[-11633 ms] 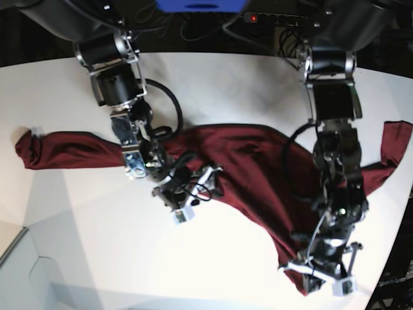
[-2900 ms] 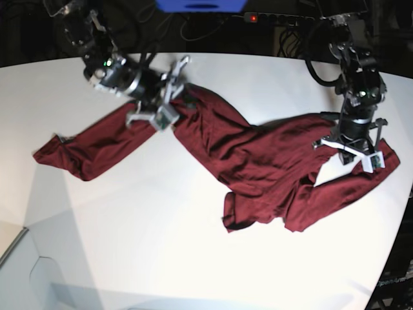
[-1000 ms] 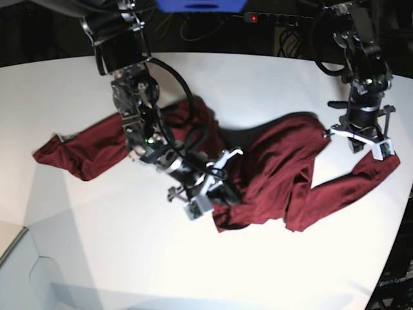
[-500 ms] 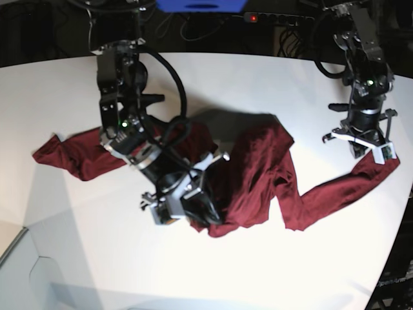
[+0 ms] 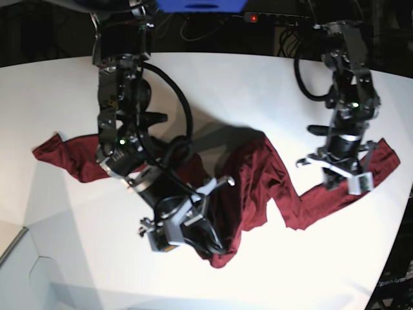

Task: Layout the t-shirt on the table in an organized manner, then fold the t-shirt properly

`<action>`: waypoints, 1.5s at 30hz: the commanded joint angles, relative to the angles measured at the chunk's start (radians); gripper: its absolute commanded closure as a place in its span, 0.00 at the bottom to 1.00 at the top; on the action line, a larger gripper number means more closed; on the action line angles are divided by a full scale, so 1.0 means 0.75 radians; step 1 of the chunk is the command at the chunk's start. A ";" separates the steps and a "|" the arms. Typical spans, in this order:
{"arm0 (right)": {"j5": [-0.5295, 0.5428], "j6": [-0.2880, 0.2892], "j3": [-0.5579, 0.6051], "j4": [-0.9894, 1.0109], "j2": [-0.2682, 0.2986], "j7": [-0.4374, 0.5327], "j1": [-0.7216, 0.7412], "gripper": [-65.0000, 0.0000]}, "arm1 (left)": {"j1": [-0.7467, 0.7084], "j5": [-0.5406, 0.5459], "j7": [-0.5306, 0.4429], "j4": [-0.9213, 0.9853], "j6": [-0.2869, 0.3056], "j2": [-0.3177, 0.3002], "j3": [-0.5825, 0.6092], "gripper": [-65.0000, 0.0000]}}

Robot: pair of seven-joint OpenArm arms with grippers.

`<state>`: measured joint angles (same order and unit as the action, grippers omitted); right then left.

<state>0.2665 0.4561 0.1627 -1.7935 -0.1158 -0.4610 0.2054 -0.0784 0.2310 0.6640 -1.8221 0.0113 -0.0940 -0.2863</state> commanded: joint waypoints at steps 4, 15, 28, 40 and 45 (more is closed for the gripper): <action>0.020 0.009 0.003 -0.020 -0.008 0.043 0.138 1.00 | 0.028 -0.002 0.075 -0.027 -0.002 0.053 0.025 0.79; 0.014 0.005 0.120 -0.003 -0.014 0.053 0.494 1.00 | -0.101 -0.004 0.098 -0.133 0.000 0.012 -0.166 0.68; 0.016 -0.488 -0.302 0.089 -0.033 0.164 0.564 1.00 | -0.138 -0.002 0.100 -0.162 0.000 -0.031 -0.327 0.68; 0.020 -0.511 -0.693 0.473 0.061 0.479 0.089 1.00 | -0.105 -0.002 0.100 -0.149 0.000 0.016 -0.223 0.68; 0.020 -0.511 -0.803 0.653 0.137 0.499 0.093 0.93 | -0.097 -0.002 0.100 -0.147 0.000 0.016 -0.145 0.68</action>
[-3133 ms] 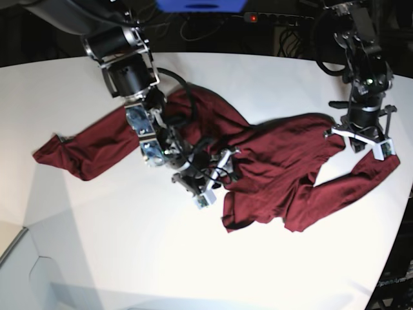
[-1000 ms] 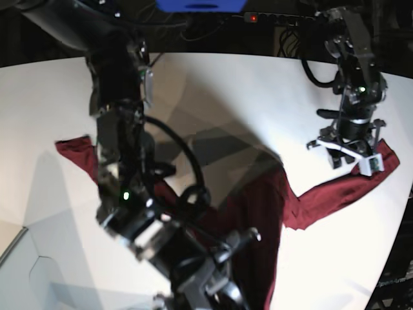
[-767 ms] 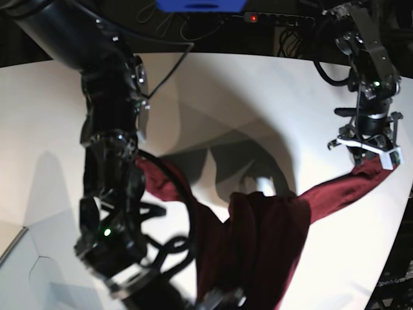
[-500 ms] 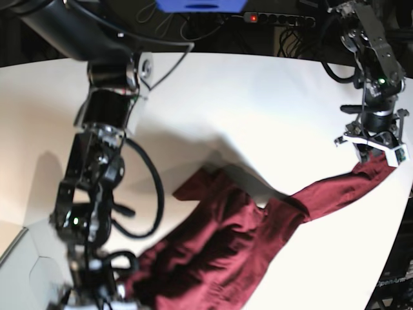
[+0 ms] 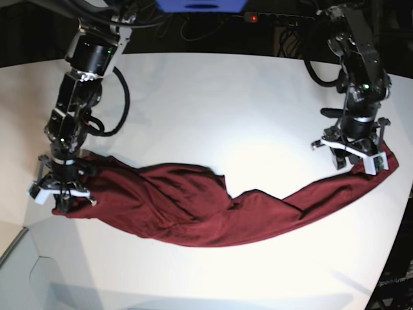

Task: Layout the t-shirt on the table in an organized manner, then fold the t-shirt properly
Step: 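Stretch the shirt between both grippers across the table, then release the right gripper and grasp the shirt body with the left gripper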

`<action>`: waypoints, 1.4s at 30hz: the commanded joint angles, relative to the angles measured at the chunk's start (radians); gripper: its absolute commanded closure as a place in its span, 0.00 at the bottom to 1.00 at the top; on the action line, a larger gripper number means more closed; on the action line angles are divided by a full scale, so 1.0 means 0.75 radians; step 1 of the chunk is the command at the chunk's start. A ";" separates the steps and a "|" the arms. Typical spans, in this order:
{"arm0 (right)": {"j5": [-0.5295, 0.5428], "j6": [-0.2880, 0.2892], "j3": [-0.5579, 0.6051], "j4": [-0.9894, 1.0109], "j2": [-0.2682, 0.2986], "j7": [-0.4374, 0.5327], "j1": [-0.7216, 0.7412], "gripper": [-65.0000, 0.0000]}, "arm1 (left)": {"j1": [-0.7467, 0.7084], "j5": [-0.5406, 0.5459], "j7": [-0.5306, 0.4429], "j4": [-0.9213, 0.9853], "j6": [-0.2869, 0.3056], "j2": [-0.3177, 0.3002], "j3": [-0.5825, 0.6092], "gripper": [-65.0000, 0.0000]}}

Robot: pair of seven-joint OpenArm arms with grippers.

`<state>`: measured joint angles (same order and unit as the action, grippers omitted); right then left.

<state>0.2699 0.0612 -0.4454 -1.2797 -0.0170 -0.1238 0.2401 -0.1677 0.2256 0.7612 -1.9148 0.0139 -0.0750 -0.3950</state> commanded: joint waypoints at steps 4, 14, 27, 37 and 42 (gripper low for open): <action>0.016 0.013 -0.097 0.028 0.063 0.004 0.092 0.72 | 0.030 0.005 -0.030 -0.022 -0.009 -0.010 0.088 0.68; 0.016 0.022 -0.135 -0.271 0.022 -0.122 -0.170 0.43 | 0.190 0.001 -0.044 0.240 -0.015 -0.010 0.442 0.68; 0.016 0.024 0.020 -0.545 -0.126 -0.139 -0.659 0.43 | 0.583 -0.003 -0.212 0.946 -0.009 0.246 0.528 0.68; 0.016 0.024 0.042 -0.602 -0.167 -0.139 -0.798 0.43 | 0.732 0.003 -0.408 1.329 -0.005 0.287 0.530 0.68; 0.016 0.026 0.079 -0.645 -0.158 -0.149 -0.863 0.43 | 0.730 0.003 -0.443 1.384 -0.005 0.301 0.599 0.79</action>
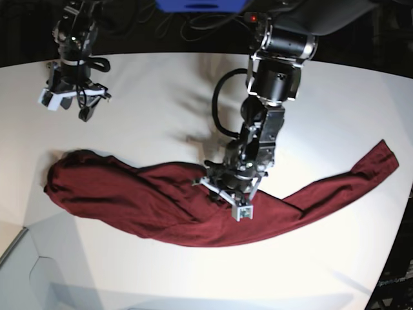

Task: Layout the t-shirt on the table in an organized manner, then fold the t-shirt properly
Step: 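Release the right gripper and grasp the shirt body with the left gripper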

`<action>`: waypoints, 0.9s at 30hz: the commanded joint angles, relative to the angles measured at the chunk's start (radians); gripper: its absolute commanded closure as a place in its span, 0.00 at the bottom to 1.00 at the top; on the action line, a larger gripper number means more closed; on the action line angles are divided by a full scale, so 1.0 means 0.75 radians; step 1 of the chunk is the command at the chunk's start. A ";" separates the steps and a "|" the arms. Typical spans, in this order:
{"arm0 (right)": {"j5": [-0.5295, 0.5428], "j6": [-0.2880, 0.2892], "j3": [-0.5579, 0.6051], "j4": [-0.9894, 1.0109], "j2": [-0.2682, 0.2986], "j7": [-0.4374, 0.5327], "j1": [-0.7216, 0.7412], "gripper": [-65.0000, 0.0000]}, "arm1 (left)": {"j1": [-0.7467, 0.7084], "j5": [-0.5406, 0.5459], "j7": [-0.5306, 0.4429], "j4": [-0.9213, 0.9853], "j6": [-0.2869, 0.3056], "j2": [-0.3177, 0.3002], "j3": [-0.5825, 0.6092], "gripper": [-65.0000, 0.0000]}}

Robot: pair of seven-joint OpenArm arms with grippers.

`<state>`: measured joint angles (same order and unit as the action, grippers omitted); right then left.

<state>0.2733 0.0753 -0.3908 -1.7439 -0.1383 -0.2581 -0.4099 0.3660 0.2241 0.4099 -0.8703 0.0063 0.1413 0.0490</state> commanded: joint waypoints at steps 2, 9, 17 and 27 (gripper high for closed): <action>0.011 0.007 0.031 -0.026 0.009 0.030 -0.009 0.43 | 0.016 0.005 0.025 -0.011 0.005 0.013 0.030 0.97; 0.011 0.007 0.127 -0.026 0.079 0.036 -0.042 0.43 | -0.162 0.005 0.083 -0.412 -0.003 -0.075 0.032 1.00; 0.011 0.007 0.191 -0.026 0.118 0.040 -0.027 0.43 | -0.428 0.005 0.373 -1.279 -0.001 -0.286 -0.105 1.00; 0.011 0.107 0.342 -0.084 0.114 0.030 -0.009 0.43 | -0.303 0.005 0.504 -1.273 0.005 -0.275 -0.263 0.99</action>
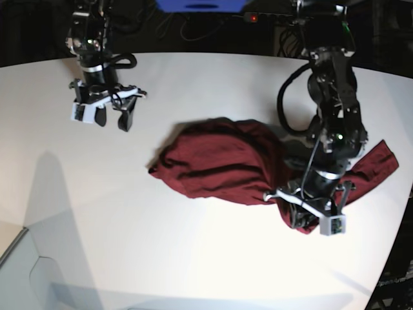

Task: Layout the t-shirt on the table in an organized manner, then fold the t-shirt properly
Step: 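Release the right gripper and grasp the shirt body with the left gripper, then grasp the shirt bundle edge with the right gripper beside the left gripper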

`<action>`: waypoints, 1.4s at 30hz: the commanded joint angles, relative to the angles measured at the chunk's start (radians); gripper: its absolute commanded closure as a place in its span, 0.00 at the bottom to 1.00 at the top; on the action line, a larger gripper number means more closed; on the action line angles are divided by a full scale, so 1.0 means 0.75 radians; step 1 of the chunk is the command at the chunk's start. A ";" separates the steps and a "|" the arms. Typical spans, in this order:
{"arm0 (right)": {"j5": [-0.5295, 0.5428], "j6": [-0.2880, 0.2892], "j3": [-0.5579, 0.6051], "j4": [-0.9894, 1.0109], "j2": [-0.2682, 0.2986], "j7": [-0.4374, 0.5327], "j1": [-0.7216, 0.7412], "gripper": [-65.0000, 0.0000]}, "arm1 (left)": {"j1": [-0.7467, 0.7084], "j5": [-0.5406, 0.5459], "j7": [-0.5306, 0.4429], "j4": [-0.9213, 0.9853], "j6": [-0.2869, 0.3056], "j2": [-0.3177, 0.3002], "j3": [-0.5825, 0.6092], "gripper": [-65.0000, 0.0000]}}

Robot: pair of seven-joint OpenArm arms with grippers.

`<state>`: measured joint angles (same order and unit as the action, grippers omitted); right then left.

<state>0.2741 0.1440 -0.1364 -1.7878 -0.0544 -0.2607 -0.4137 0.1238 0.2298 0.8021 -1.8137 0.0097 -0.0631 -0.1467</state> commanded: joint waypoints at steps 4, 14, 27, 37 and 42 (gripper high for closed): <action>0.008 0.016 0.068 -0.027 0.006 0.034 -0.004 0.43 | 0.135 -0.005 -0.019 0.208 -0.004 0.038 0.049 0.95; 0.006 0.016 0.126 -0.023 0.008 0.032 0.051 0.42 | 0.174 -0.011 -0.025 0.339 -0.008 0.005 0.037 0.56; 0.008 0.016 0.060 0.282 0.057 -0.210 0.434 0.29 | -0.037 -0.003 -0.033 0.398 0.002 -0.162 -0.268 0.58; 0.010 0.016 0.248 0.546 0.053 -0.214 0.632 0.29 | -0.144 -0.003 -0.033 0.392 0.002 -0.171 -0.270 0.58; 0.010 0.016 0.377 0.605 0.045 -0.210 0.667 0.30 | -0.178 -0.003 -0.033 0.396 0.002 -0.166 -0.313 0.58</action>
<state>0.2699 0.1520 0.1471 -1.3193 -0.0174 -0.4332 0.0673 -0.0303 0.2256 0.7967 -1.4994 0.0113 -0.1749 -0.3771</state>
